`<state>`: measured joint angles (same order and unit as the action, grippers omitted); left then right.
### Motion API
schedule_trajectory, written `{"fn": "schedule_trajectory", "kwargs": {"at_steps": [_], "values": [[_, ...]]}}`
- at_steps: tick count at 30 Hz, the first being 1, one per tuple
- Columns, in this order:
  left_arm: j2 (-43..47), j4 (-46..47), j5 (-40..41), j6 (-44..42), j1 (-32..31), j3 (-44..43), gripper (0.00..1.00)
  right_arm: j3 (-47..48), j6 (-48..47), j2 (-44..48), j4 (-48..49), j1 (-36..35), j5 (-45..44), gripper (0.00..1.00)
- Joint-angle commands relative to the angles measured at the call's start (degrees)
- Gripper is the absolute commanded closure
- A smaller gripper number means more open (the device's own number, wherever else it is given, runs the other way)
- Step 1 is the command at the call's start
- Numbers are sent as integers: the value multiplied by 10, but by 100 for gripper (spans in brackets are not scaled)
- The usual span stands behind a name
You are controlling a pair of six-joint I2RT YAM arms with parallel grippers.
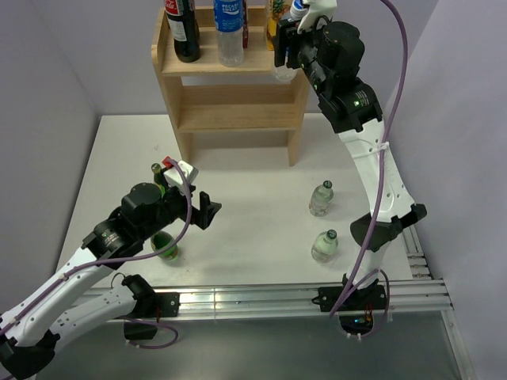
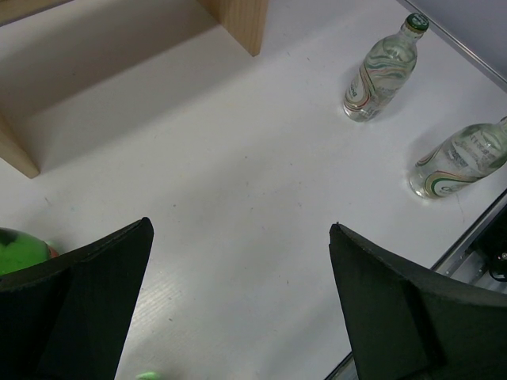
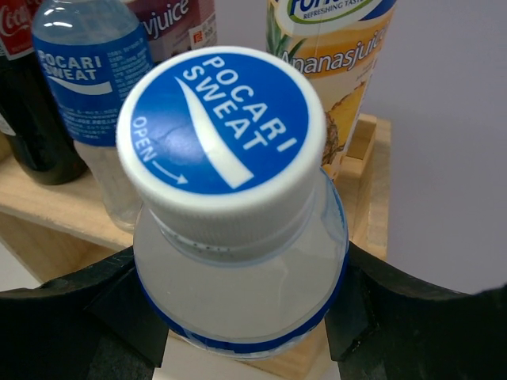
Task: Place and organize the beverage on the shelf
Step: Place the drink on the shelf.
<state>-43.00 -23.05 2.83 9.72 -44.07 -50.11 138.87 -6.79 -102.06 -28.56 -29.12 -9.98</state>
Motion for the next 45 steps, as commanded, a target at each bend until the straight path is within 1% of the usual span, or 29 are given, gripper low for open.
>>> {"fn": "schedule_trajectory", "kwargs": {"at_steps": [1, 6, 8, 12, 14, 15, 19, 25, 27, 37, 45], "values": [[0, 13, -18, -6, 7, 3, 1, 33, -14, 4, 133, 10, -9, 78], [-2, 13, -23, -6, 13, 1, 1, 63, -24, -30, 133, 19, -14, 76], [-2, 13, -23, -5, 14, 2, 1, 57, -13, -32, 137, 28, -3, 74], [1, 15, -36, -5, 18, 2, 1, 54, -10, -41, 136, 39, 11, 72], [2, 15, -40, -5, 20, 2, 0, 58, -12, -48, 133, 40, 16, 70], [3, 15, -46, -3, 22, 2, 0, 58, -11, -50, 133, 40, 16, 66], [6, 17, -58, -3, 28, 2, 0, 61, -1, -62, 131, 44, 32, 60], [12, 22, -72, -2, 39, 4, 0, 60, -1, -74, 127, 50, 44, 55], [11, 21, -76, -3, 41, 2, 1, 59, 0, -75, 127, 51, 45, 52], [9, 24, -92, -2, 51, 1, 1, 62, 9, -74, 113, 61, 65, 52], [9, 27, -107, 1, 60, 2, 0, 69, 20, -40, 52, 60, 55, 52]]}}
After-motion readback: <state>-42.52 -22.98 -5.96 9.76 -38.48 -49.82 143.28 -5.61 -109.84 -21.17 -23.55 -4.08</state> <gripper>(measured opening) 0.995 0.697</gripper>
